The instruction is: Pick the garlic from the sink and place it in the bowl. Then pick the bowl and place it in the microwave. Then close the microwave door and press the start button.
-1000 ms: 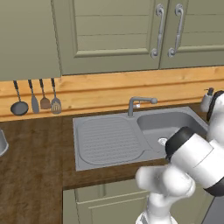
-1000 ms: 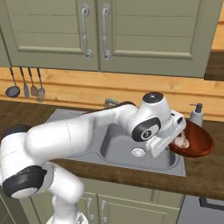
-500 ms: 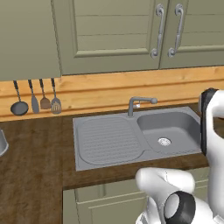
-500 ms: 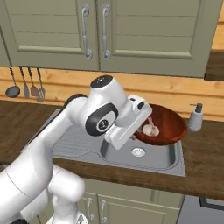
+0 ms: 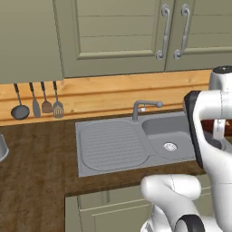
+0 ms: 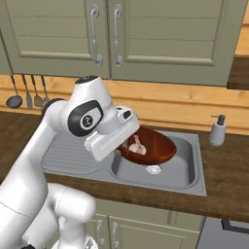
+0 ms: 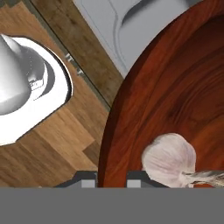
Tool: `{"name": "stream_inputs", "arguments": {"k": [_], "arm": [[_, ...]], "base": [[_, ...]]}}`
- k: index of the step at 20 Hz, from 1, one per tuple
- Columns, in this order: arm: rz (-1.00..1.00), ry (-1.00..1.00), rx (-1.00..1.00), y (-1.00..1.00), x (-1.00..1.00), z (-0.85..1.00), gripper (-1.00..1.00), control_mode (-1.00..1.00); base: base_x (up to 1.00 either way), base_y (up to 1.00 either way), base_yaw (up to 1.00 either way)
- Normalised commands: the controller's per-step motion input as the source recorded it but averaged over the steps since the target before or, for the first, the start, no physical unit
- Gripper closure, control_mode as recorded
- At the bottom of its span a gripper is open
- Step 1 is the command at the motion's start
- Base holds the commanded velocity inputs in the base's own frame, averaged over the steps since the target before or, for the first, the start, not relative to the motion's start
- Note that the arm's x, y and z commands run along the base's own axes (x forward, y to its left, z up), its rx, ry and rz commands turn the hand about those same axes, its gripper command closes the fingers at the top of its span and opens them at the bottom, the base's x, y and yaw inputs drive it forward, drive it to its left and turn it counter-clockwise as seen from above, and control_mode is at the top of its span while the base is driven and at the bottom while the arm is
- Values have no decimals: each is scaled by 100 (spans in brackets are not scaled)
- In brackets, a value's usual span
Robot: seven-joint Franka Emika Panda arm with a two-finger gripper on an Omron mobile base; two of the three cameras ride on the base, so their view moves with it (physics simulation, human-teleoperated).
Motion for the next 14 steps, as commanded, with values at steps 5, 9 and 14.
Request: {"name": "stream_inputs", "arguments": {"k": [5, 9, 14], "arm": [[1, 2, -4, 55, -18, 26, 100, -100], [7, -9, -18, 49, -29, 84, 100, -100], [21, -8, -11, 31, -9, 49, 100, -100]], "base": [[0, 0, 0], [0, 0, 0], [0, 0, 0]]}}
